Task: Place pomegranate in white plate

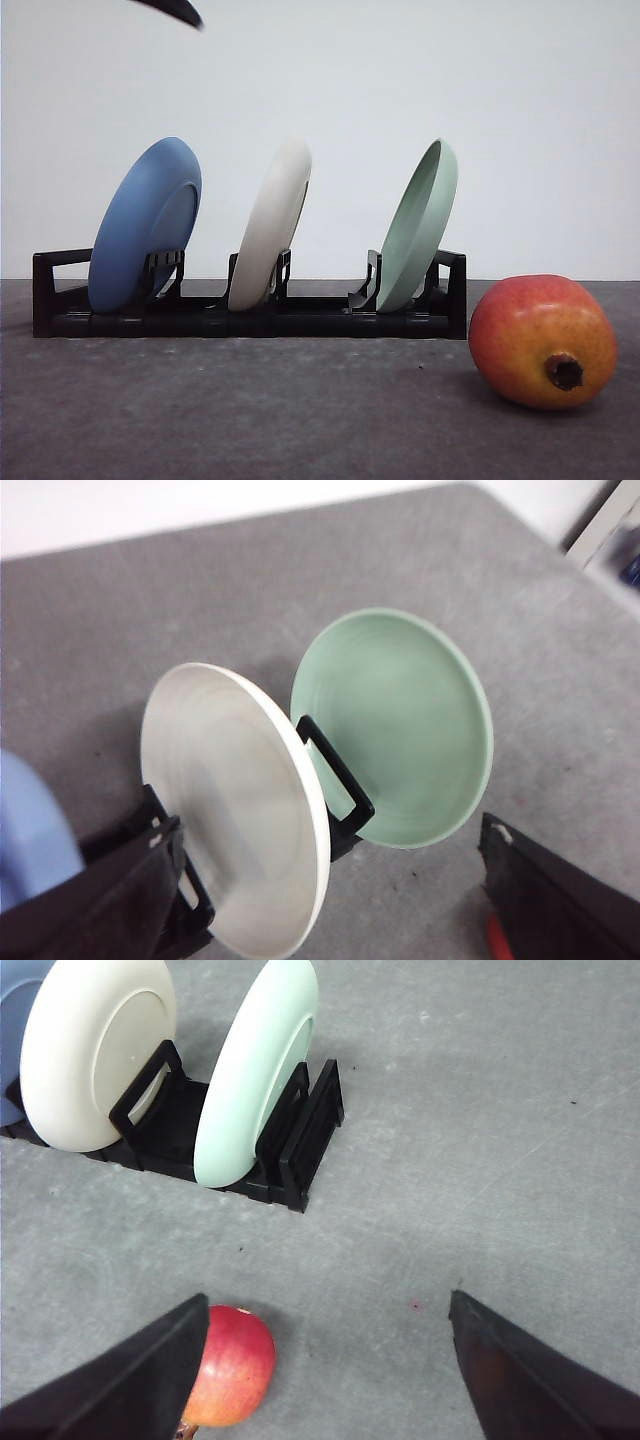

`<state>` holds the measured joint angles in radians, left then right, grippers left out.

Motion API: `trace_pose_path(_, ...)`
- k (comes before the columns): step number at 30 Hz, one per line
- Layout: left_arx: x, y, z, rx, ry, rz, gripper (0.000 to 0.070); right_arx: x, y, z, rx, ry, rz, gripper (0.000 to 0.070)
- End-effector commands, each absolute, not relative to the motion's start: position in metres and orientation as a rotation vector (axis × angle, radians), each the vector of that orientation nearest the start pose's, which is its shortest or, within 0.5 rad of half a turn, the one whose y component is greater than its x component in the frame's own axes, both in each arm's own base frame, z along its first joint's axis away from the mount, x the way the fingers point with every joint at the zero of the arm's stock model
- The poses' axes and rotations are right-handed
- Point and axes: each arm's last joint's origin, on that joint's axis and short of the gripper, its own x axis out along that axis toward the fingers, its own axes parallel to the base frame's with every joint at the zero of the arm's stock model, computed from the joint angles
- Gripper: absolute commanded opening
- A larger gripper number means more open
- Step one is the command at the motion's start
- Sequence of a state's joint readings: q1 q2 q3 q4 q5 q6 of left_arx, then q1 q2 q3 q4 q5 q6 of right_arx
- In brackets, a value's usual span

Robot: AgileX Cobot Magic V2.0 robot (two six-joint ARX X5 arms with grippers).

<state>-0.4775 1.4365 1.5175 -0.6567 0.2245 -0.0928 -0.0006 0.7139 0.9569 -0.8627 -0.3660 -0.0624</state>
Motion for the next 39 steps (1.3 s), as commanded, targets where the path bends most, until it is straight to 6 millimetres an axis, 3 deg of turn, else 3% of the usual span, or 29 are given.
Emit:
trace_pose_path(1, 0.279, -0.157, 0.39, 0.012, 0.606, -0.656, 0.0554, 0.121, 0.01, 0.345, 0.059, 0.578, 0.371, 0.0485)
trace_pose_path(14, 0.329, -0.199, 0.323, 0.073, 0.71, -0.635, 0.0554, 0.121, 0.011, 0.345, 0.058, 0.579, 0.378, 0.0485)
trace_pose_path(24, 0.341, -0.21, 0.3, 0.08, 0.75, -0.637, 0.0545, 0.121, 0.012, 0.345, 0.056, 0.58, 0.383, 0.0485)
trace_pose_path(26, 0.341, -0.21, 0.3, 0.081, 0.752, -0.638, 0.0488, 0.121, 0.012, 0.345, 0.056, 0.58, 0.383, 0.0485)
trace_pose_path(30, 0.341, -0.211, 0.3, 0.078, 0.755, -0.646, 0.0292, 0.121, 0.012, 0.345, 0.056, 0.579, 0.383, 0.0485)
trace_pose_path(35, 0.34, -0.212, 0.3, 0.06, 0.765, -0.679, 0.0246, 0.121, 0.012, 0.345, 0.056, 0.579, 0.383, 0.0485)
trace_pose_path(39, 0.339, -0.213, 0.3, 0.011, 0.784, -0.723, 0.0094, 0.121, 0.012, 0.345, 0.056, 0.58, 0.383, 0.0485)
